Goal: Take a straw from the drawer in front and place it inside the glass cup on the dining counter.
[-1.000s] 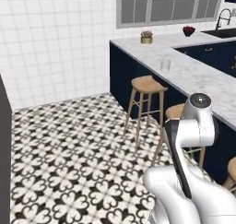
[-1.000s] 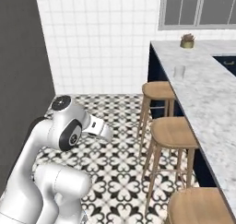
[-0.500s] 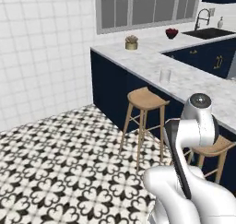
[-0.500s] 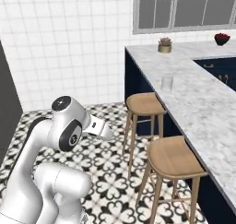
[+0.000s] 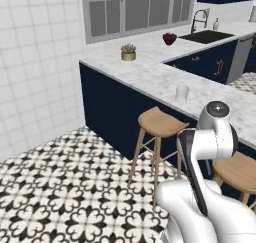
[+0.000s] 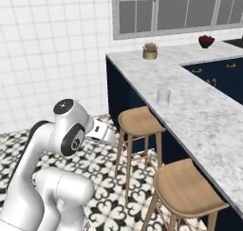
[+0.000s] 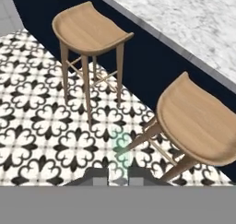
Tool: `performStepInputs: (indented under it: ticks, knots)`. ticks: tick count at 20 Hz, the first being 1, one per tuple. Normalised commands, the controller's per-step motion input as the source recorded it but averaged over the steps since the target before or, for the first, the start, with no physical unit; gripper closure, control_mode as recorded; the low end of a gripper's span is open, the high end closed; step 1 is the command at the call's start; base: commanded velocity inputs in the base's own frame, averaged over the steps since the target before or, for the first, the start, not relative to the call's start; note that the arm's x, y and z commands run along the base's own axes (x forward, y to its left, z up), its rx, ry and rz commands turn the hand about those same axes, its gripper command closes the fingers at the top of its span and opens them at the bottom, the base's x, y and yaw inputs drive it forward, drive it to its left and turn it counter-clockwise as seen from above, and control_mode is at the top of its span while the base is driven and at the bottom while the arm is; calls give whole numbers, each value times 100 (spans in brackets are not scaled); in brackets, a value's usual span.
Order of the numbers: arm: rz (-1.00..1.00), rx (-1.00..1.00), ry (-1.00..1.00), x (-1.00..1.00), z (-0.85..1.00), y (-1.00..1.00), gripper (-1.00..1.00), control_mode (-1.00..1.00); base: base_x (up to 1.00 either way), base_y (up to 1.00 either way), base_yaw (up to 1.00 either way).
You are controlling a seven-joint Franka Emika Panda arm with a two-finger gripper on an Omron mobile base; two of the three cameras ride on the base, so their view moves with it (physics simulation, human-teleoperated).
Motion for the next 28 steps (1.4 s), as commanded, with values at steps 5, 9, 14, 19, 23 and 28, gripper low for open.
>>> performStepInputs:
  ticks: [5,9,14,19,23,28]
  knots:
    - [0,0,0,0,0,0,100,100,75,17,-31]
    - [0,0,0,0,0,0,100,100,73,9,-30]
    - [0,0,0,0,0,0,100,100,77,0,-30]
    - [0,0,0,0,0,0,100,100,81,0,-30]
    - [0,0,0,0,0,0,100,100,69,0,-29]
    - [-5,1,-5,8,2,0,100,-100,45,0,-23]
